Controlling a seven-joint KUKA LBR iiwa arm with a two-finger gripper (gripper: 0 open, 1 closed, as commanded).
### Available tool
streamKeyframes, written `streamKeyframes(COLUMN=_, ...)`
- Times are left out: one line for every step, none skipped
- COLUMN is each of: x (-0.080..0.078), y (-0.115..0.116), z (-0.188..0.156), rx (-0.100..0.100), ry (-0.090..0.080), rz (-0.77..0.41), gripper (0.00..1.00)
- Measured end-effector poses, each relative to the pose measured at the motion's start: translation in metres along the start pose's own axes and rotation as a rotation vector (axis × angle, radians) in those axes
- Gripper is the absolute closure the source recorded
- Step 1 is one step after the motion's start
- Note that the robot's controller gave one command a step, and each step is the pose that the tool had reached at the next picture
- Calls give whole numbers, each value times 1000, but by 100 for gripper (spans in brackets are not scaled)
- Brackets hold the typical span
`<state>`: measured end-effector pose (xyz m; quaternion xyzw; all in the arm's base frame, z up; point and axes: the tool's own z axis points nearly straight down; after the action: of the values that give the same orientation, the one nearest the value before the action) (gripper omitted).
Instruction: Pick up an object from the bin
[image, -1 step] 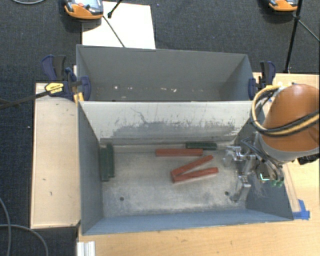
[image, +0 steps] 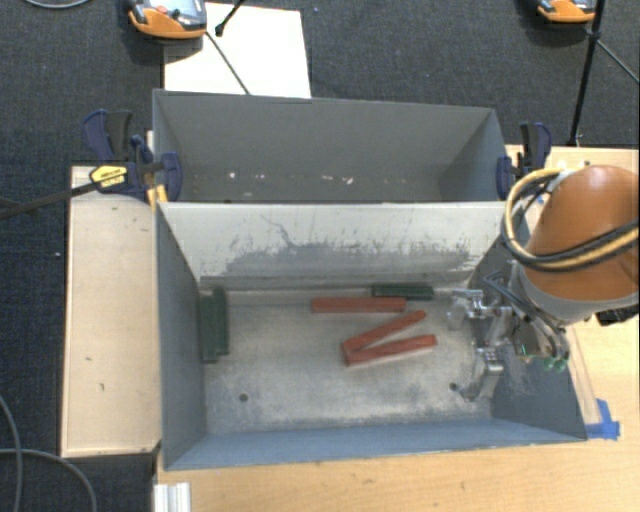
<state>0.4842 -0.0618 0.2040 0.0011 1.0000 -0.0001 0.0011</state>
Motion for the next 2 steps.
streamKeyframes(x=-33, y=21, z=51, rx=0, ry=-8, rz=40, gripper=0)
streamKeyframes(x=-51, y=32, z=112, rx=-1, ry=-5, rz=107, gripper=0)
